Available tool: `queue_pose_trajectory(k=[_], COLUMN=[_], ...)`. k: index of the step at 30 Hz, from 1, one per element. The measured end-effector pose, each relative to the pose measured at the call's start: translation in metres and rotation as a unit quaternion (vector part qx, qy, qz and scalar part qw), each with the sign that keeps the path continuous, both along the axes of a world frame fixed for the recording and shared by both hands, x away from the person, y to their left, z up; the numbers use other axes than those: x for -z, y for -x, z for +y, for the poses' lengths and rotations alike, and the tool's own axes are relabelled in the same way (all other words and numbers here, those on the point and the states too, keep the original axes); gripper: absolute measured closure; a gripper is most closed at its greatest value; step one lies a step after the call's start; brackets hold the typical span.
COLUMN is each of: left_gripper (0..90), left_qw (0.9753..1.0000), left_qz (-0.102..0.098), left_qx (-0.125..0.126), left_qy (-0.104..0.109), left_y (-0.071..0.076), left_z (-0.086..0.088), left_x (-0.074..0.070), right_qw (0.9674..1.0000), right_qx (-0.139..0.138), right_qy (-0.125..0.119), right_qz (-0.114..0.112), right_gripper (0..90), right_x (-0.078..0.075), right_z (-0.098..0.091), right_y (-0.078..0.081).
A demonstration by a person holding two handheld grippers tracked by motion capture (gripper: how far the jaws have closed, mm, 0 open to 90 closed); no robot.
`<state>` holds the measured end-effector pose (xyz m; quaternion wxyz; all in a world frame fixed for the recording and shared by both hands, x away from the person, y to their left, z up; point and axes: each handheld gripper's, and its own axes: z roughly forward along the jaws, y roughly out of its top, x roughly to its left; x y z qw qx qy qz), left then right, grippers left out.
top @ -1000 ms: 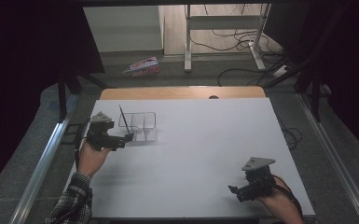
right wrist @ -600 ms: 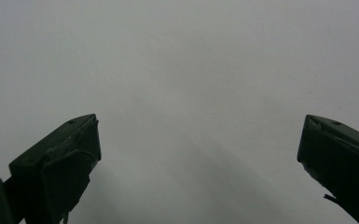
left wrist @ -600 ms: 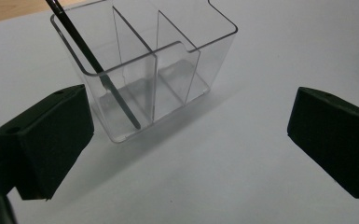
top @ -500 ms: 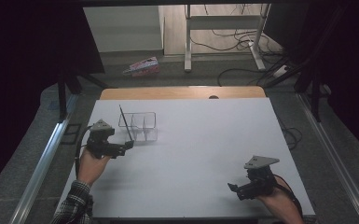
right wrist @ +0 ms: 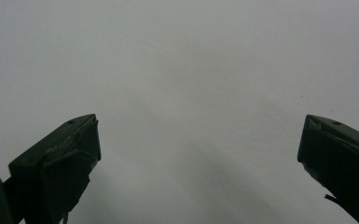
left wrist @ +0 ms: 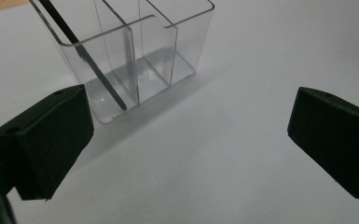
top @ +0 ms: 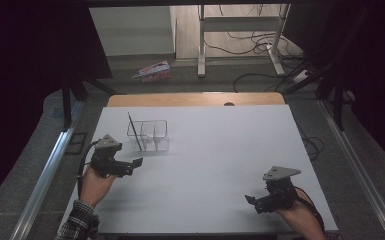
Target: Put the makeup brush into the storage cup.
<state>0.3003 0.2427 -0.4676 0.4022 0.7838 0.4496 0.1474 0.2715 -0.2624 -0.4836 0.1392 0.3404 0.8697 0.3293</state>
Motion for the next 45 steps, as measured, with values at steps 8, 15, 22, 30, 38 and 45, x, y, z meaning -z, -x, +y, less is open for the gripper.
queue_pose_trajectory(k=[8,15,22,30,38,45], left_gripper=[0.7,0.7,0.8,1.2,1.3,1.3], left_qw=[1.0,0.9999,0.9998,0.9997,0.9997,0.9997], left_qz=[0.002,0.003,0.0,-0.002,0.001,-0.002], left_qx=[0.003,0.012,0.016,0.012,0.012,0.008], left_qy=[-0.002,-0.012,-0.015,-0.019,-0.02,-0.021], left_y=[0.011,0.019,0.028,0.038,0.045,0.054], left_z=[-0.003,-0.008,-0.011,-0.008,-0.007,-0.006], left_x=[0.003,0.006,0.006,0.006,0.008,0.011], right_qw=[1.0,1.0,0.9999,0.9999,0.9999,0.9999], right_qx=[0.001,0.005,0.007,0.007,0.009,0.009], right_qy=[0.002,0.004,0.0,0.002,0.004,-0.001], right_qz=[-0.003,-0.006,-0.008,-0.01,-0.012,-0.014], right_gripper=[0.0,0.0,0.0,0.0,0.0,0.0], right_x=[0.0,0.001,0.0,0.0,0.0,-0.001], right_z=[0.0,0.001,0.0,0.0,0.001,0.0], right_y=[0.0,0.0,0.0,0.0,0.0,0.0])
